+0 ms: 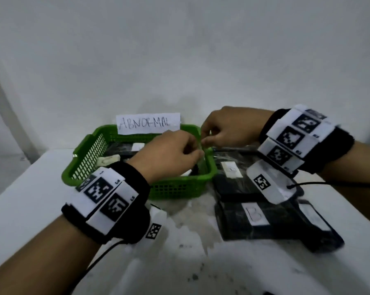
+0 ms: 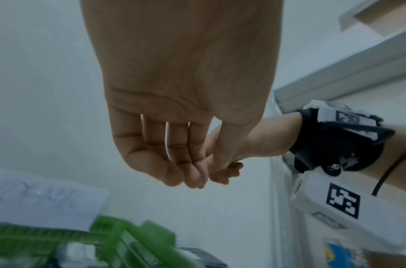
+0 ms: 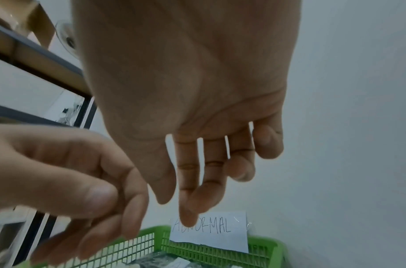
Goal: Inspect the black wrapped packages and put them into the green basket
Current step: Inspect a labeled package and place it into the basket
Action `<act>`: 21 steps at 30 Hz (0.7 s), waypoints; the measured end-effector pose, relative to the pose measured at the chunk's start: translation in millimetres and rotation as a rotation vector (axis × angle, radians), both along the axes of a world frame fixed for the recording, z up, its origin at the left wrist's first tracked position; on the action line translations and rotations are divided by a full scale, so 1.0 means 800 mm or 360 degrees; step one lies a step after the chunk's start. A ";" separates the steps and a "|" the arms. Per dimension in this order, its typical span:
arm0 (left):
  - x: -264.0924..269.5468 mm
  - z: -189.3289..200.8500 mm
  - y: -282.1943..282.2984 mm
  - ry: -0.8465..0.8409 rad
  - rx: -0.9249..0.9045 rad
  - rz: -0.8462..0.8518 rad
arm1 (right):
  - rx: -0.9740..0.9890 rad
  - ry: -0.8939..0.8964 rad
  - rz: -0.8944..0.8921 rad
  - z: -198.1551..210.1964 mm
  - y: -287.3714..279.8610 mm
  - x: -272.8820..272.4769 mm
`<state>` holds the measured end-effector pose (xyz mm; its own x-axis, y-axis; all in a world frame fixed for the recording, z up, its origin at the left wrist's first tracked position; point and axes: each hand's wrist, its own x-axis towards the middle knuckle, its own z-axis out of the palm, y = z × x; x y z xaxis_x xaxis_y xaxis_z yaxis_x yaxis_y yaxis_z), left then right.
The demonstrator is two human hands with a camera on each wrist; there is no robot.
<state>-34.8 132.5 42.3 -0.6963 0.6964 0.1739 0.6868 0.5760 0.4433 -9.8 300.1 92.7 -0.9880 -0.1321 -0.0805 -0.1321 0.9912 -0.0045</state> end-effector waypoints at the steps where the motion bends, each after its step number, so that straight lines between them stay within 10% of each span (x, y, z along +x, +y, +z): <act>1: 0.013 -0.006 0.007 -0.0014 -0.0014 -0.0034 | -0.0022 -0.0020 -0.0043 -0.003 0.003 0.020; 13: 0.155 -0.112 0.062 -0.0868 -0.0947 -0.0465 | -0.0099 -0.1015 -0.0395 -0.120 0.032 0.234; 21: 0.178 -0.130 0.044 -0.0948 -0.0617 -0.0508 | -0.0499 -0.0713 -0.0492 -0.170 0.018 0.271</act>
<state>107.4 167.5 -61.7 -0.3513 0.8136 -0.4633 0.5549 0.5795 0.5969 206.8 314.5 -43.3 -0.8635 0.0698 -0.4995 0.2424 0.9260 -0.2895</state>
